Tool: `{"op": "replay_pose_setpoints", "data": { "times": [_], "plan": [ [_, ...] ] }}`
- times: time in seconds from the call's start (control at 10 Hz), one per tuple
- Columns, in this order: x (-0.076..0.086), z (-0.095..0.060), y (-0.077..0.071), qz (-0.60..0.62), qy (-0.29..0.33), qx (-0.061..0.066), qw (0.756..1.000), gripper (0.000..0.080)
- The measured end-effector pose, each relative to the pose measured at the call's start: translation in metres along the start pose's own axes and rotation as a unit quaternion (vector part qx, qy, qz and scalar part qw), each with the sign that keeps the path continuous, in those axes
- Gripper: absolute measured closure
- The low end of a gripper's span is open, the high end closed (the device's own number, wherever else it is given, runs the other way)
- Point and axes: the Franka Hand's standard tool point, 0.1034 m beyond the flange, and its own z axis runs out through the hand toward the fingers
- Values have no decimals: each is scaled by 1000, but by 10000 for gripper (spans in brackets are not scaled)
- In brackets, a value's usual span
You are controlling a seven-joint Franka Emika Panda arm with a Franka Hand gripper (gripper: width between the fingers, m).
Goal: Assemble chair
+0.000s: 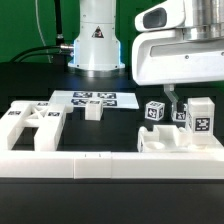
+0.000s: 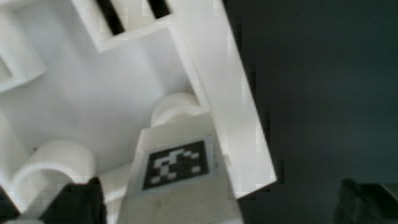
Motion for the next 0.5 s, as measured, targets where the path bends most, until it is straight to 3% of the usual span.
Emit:
{"op": "replay_pose_setpoints", "data": {
  "times": [0.2, 0.3, 0.4, 0.5],
  "plan": [
    [0, 1, 1, -19, 0, 0, 1000, 176],
    [0, 1, 1, -18, -1, 0, 1000, 362],
    [0, 1, 2, -18, 0, 0, 1000, 498],
    [1, 1, 3, -17, 0, -1, 1000, 498]
  ]
}}
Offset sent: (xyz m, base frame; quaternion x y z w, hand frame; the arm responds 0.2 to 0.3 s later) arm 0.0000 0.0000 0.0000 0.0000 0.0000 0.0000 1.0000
